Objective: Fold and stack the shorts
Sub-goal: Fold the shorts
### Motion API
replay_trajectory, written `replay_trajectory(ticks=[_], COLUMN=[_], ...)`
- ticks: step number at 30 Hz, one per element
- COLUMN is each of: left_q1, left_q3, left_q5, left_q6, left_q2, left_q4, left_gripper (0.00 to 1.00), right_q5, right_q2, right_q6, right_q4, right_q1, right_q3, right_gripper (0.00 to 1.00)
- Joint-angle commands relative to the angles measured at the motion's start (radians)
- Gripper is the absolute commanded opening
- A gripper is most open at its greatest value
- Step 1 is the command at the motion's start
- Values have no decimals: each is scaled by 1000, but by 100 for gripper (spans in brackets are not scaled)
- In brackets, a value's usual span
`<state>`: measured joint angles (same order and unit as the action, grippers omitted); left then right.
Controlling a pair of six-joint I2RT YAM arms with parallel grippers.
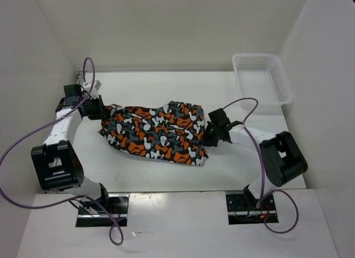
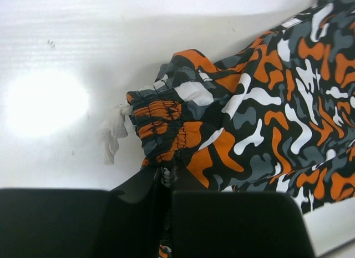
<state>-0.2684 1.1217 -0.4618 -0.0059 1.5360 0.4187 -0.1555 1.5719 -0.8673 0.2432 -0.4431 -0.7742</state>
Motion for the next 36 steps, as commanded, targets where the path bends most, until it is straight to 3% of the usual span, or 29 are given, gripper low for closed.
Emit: replay_trajectory(ticks=[1,5,10,12,13,14,17,19,21,24,25,27,28,30,33,34,36], left_q1=[-22,-22,-9,12,12,26,38,51,64,54,44,14,14,5,5,-5,-5], left_q3=[10,10,7,33,47,58,110,153,199,185,152,112,95,40,-51,-65,-86], left_q5=[26,8,9,-17,-17,-17,-74,-74,0,92,122,187,198,178,143,143,143], left_q6=[6,6,6,6,6,6,6,6,6,6,6,6,6,6,6,6,6], left_q2=[-126,-140,-21,-8,-8,-8,5,64,94,95,75,64,52,41,29,29,29], left_q4=[141,140,42,3,-9,-24,-92,-74,-34,-25,-24,-34,-34,-34,-64,-54,-32], left_gripper=[0,0,0,6,11,32,71,76,79,77,62,28,5,2,77,90,100], right_q5=[94,103,94,71,71,71,47,47,57,96,115,140,161,180,220,220,229], right_q2=[-134,-130,-28,5,14,14,36,36,36,4,-7,-36,-45,-73,-107,-116,-145], right_q6=[30,39,57,66,67,67,76,76,86,96,96,105,105,114,132,133,142], right_q4=[131,151,107,107,97,97,87,87,96,128,128,168,179,208,235,246,258], right_q1=[-9,0,0,26,26,35,60,70,70,70,70,70,70,70,61,61,49], right_q3=[-53,-79,-141,-157,-168,-168,-168,-168,-168,-168,-168,-168,-177,-198,-246,-255,-266], right_gripper=[0,0,0,0,0,0,10,20,24,35,51,66,75,75,75,75,75])
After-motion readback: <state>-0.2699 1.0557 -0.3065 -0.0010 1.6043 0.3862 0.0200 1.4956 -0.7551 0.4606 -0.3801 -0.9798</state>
